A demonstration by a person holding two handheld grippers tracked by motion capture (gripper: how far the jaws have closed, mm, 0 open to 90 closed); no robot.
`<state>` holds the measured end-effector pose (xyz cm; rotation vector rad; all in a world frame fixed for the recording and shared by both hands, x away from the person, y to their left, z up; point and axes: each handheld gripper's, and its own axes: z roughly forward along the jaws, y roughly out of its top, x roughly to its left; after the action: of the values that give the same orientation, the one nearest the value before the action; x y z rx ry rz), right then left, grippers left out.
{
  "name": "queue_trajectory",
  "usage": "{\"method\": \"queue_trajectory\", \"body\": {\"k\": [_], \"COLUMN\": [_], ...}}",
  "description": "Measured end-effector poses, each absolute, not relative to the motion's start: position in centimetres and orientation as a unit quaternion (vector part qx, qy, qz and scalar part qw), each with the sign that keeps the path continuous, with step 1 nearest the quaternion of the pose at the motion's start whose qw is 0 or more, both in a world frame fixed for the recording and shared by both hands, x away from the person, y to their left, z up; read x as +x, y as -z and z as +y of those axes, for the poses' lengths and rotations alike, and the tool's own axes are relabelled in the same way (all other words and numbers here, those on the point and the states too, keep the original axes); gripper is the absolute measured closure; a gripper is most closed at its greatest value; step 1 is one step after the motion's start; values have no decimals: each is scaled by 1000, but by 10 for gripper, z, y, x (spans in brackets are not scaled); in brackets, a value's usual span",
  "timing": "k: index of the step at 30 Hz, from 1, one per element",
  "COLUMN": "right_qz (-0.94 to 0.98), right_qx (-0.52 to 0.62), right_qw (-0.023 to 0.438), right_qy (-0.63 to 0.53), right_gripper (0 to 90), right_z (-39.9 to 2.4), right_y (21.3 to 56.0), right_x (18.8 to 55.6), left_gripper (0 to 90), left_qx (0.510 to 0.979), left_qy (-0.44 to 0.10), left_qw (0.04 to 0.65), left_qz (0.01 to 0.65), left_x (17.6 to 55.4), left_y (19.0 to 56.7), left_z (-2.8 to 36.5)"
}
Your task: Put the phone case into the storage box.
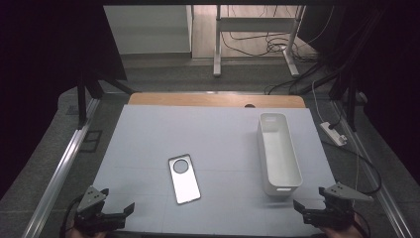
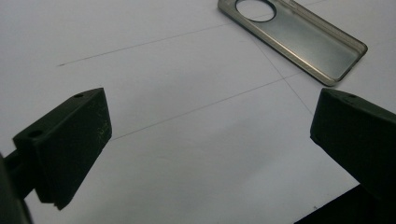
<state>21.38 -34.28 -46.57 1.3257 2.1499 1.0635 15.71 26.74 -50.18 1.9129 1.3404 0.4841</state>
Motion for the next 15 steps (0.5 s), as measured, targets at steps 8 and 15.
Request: {"method": "queue_trajectory", "body": {"k": [8,15], "right_qz": [770,769], "right_qx": [474,475], "right_qw": [198,198], "right_qy": [-378,-379], "right_gripper": [0,0], "right_z": [-342,-342], "right_y": [466,466], "right_x": [214,214], "left_gripper": [0,0], "left_qx": [746,750], "left_qy": [-186,-186], "left_qw": [367,361], "left_qz": [523,522], "left_x": [158,159], "left_y": [502,502], "left_z": [267,266]}}
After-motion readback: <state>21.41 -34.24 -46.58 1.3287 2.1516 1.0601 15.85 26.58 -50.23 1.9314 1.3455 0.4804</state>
